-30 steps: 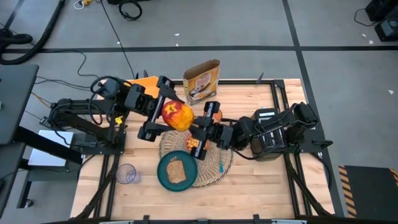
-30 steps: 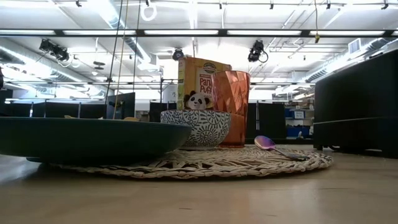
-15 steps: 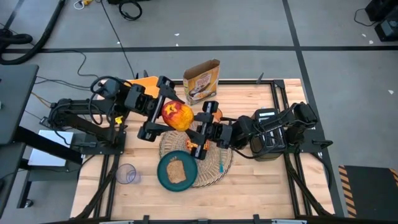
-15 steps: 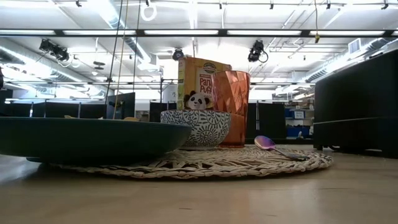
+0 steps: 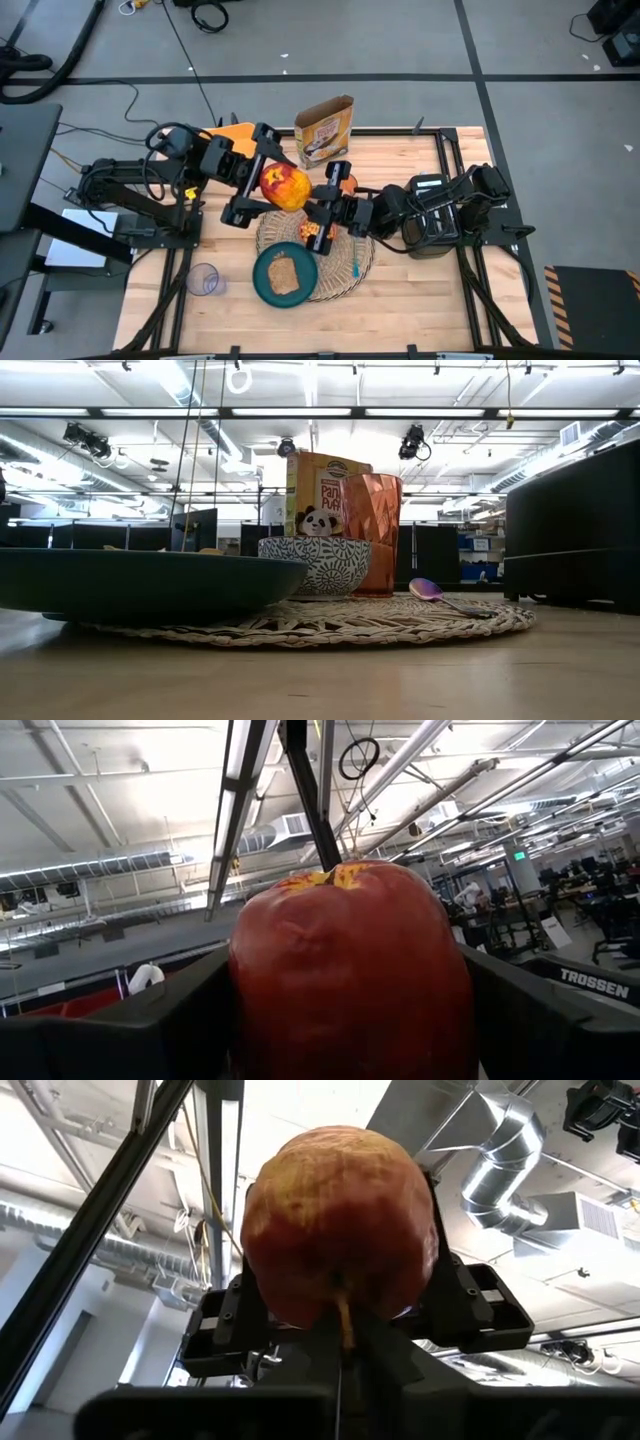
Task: Arrange a breakfast setting
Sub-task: Put the red apple on the placemat to the top left of the red bowl
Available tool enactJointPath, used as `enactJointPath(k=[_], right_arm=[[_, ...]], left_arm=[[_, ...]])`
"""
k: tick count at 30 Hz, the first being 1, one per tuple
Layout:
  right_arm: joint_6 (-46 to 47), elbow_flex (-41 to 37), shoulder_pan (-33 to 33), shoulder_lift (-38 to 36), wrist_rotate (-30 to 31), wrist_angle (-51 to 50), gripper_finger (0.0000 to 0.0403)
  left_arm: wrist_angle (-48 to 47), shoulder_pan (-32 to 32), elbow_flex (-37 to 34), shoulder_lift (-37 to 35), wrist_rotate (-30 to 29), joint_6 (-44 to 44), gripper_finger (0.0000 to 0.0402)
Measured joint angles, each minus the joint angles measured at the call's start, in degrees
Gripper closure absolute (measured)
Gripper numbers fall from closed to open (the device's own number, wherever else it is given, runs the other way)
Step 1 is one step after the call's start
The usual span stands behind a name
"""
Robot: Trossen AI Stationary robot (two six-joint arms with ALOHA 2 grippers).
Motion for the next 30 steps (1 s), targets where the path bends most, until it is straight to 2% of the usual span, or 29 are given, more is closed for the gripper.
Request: enactJointPath(k=[7,22,30], right_arm=[[0.0,0.0,0.0,0.0,0.9,0.2,0.0383],[-0.5,0.0,0.9,0.1,2.1,1.5,0.0383],[-0.7,0.0,1.3,0.1,3.5,1.0,0.0383]], left_arm=[[-0.7,0.1,0.0,0.0,-0.1,0.0,0.0055],[-4.5,0.9,0.1,-1.7,0.0,-0.4,0.0048],[-10.4,2.2,0.1,-4.7,0.0,-0.2,0.0047]])
